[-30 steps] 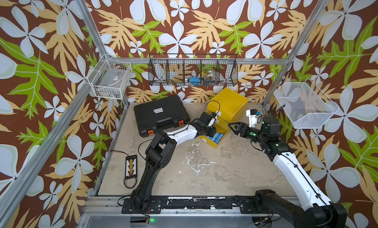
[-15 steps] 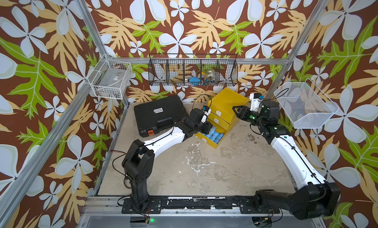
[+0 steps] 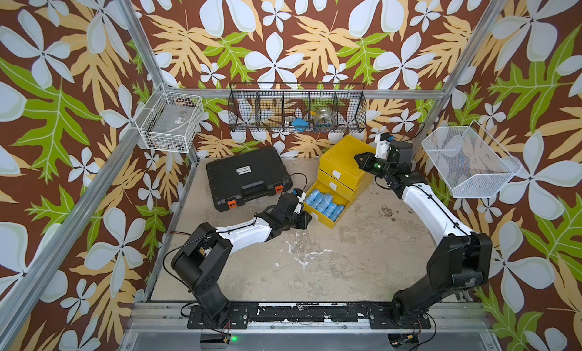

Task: Sort the rolls of trash bags by color and place them into the drawer
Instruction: Close the drawer in the storage box.

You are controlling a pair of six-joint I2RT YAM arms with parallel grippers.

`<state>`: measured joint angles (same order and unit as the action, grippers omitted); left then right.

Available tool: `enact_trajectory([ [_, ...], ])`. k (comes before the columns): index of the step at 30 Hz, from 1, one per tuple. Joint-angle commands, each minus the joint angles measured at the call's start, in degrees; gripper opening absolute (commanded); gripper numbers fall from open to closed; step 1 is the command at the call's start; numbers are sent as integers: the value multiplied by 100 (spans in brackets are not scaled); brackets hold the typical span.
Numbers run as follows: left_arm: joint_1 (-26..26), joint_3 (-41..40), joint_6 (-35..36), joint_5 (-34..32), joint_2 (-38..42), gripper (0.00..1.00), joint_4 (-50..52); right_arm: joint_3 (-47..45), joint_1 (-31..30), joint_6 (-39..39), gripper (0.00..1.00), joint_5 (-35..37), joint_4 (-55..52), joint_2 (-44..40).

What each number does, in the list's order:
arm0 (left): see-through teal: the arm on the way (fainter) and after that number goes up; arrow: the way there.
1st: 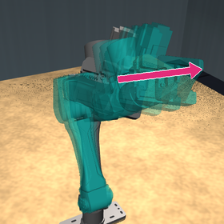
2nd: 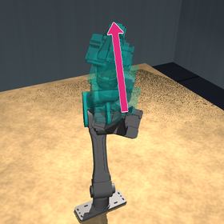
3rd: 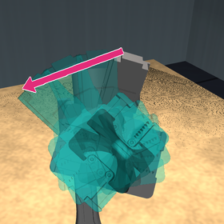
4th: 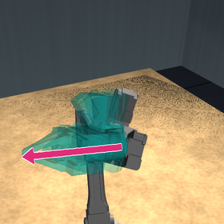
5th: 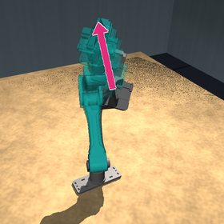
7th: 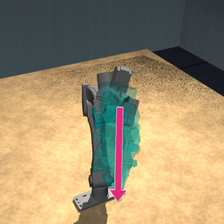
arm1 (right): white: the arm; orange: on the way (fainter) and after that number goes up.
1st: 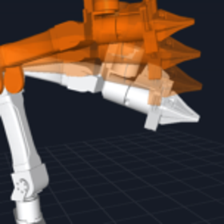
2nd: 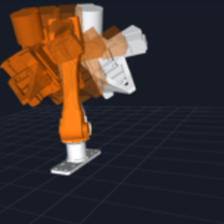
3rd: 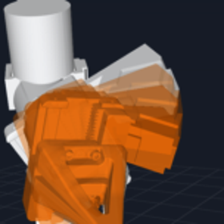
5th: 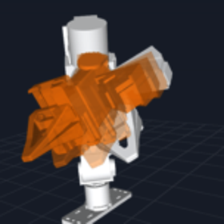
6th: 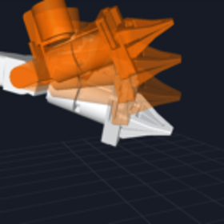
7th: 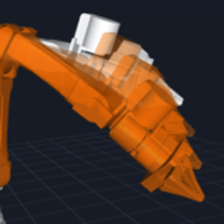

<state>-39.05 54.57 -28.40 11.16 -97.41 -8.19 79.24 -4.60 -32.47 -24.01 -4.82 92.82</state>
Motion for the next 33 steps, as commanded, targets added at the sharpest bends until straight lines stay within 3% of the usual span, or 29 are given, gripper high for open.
enact_trajectory([
  [1, 11, 78, -150, 217, -307, 23, -454, -5, -2, 128, 15, 6, 60, 85],
  [11, 12, 381, -261, 292, -1233, 22, -727, -416, 2, 131, 15, -35, 231, 97],
  [19, 11, 702, -293, 176, -1498, 22, -895, -735, 3, 221, 15, 7, 211, 140],
  [33, 12, 1823, -220, 65, -2268, 23, -647, -1146, -1, 250, 15, 7, 296, 158],
])
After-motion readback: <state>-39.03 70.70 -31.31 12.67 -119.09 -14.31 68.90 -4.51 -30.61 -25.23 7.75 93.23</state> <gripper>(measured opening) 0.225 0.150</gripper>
